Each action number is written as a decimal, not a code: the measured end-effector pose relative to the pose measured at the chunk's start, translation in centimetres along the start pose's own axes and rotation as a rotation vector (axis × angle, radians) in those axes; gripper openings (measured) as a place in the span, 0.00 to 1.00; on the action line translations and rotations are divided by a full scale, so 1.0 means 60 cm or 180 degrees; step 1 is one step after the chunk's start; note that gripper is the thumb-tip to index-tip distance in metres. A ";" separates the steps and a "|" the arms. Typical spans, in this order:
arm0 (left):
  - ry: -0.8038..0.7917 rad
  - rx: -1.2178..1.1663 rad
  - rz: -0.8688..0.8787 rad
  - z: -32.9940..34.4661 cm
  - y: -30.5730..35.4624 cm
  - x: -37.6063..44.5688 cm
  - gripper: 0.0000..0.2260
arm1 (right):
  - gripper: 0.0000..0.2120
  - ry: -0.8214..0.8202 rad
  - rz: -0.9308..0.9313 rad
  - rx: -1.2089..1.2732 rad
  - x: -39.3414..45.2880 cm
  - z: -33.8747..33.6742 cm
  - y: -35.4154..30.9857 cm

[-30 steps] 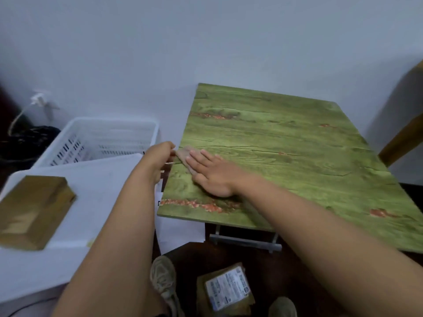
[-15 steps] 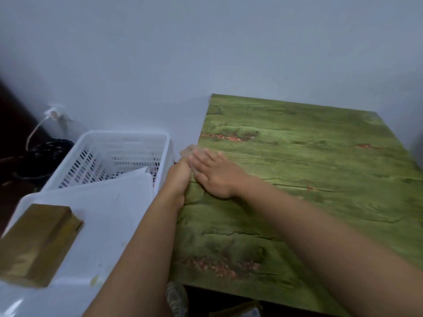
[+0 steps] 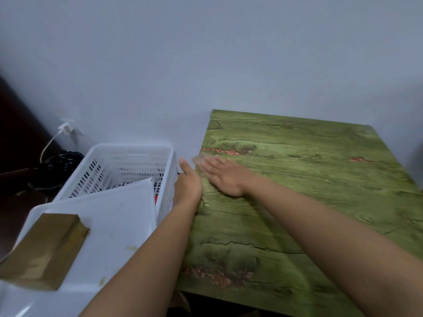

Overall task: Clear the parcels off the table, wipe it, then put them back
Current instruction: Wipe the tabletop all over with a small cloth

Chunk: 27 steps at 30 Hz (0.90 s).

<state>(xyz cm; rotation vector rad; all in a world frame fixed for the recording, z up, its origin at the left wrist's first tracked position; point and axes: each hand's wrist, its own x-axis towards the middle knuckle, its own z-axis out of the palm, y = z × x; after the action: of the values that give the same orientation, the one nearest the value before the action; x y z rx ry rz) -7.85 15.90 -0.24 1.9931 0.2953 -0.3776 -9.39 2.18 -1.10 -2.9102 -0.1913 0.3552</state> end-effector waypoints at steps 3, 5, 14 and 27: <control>0.0163 0.0498 0.0090 0.007 -0.002 -0.006 0.38 | 0.26 0.0160 0.0694 0.0100 0.018 -0.004 0.010; 0.0240 0.0686 0.0180 0.011 -0.004 -0.007 0.35 | 0.26 0.0121 0.0361 0.0028 0.015 0.014 -0.023; 0.0322 0.1379 0.0600 0.022 -0.018 -0.004 0.25 | 0.26 0.0132 0.0642 0.0026 0.015 -0.001 0.007; 0.0303 0.1731 0.0812 0.022 -0.024 0.002 0.14 | 0.25 0.0067 0.0093 -0.0041 -0.044 0.028 -0.013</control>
<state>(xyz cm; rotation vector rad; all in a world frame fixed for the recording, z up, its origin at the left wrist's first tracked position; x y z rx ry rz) -8.42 15.31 -2.02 2.5511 -0.0128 -0.2112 -12.41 2.84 -1.93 -2.9307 -0.1484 0.3292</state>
